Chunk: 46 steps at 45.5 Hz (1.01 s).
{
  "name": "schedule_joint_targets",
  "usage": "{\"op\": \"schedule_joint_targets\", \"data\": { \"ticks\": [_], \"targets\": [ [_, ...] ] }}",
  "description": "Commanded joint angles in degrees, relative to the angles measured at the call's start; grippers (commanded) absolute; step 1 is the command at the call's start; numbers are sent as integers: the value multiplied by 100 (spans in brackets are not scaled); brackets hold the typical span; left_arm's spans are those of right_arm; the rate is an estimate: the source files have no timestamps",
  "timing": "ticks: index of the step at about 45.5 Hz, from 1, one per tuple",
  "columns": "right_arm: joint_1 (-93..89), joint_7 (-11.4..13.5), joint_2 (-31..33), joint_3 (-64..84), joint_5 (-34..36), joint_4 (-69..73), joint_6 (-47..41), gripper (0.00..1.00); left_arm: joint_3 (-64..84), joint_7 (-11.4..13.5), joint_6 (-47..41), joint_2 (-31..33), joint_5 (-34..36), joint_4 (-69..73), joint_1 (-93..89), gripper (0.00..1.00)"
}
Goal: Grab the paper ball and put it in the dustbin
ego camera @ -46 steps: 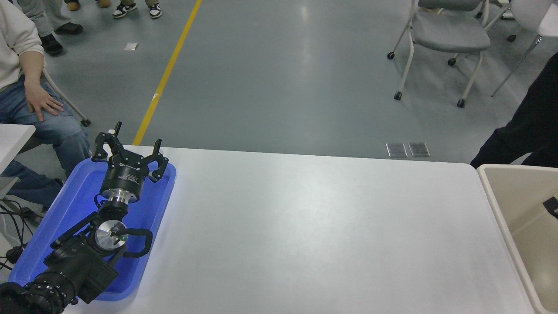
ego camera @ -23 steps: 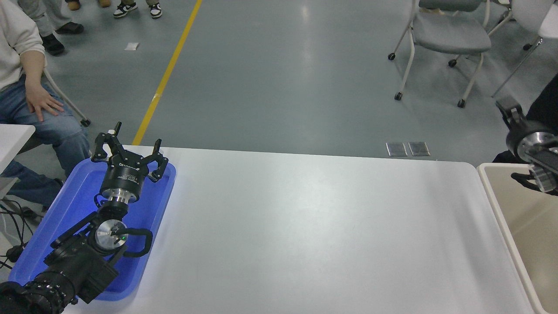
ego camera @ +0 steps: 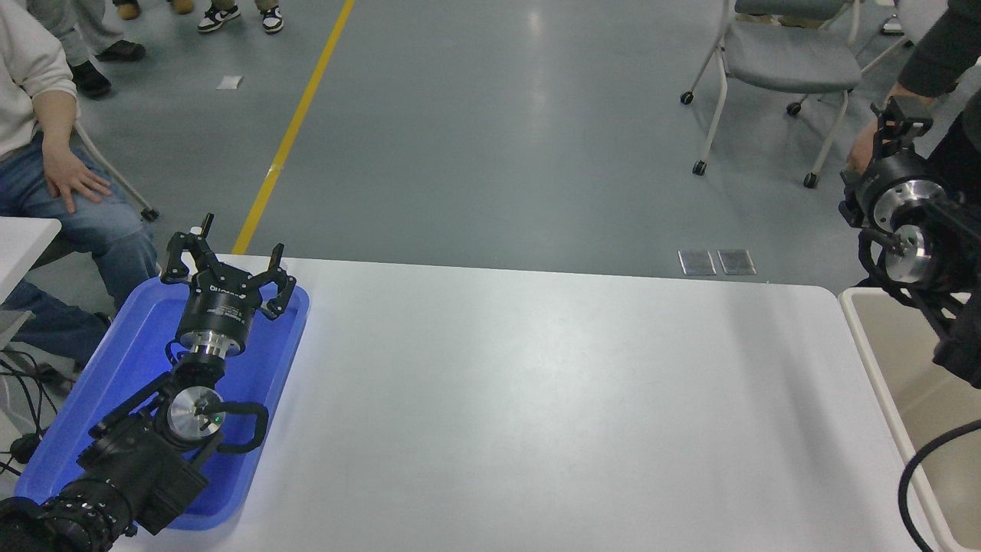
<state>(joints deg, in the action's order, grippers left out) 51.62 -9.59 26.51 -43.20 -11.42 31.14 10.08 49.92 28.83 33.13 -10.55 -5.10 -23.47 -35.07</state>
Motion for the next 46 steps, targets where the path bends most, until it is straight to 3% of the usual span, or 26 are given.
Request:
{"op": "schedule_joint_targets", "data": {
  "ticks": [1, 29, 46],
  "targets": [
    [-626, -859, -225, -1129, -44, 155, -243, 100, 0, 0, 0, 0, 1, 0, 0, 100],
    [-2060, -1598, -585, -1797, -53, 560, -1148, 100, 0, 0, 0, 0, 1, 0, 0, 100],
    [-2060, -1651, -647, -1973, -44, 648, -1359, 100, 0, 0, 0, 0, 1, 0, 0, 100]
  ]
}}
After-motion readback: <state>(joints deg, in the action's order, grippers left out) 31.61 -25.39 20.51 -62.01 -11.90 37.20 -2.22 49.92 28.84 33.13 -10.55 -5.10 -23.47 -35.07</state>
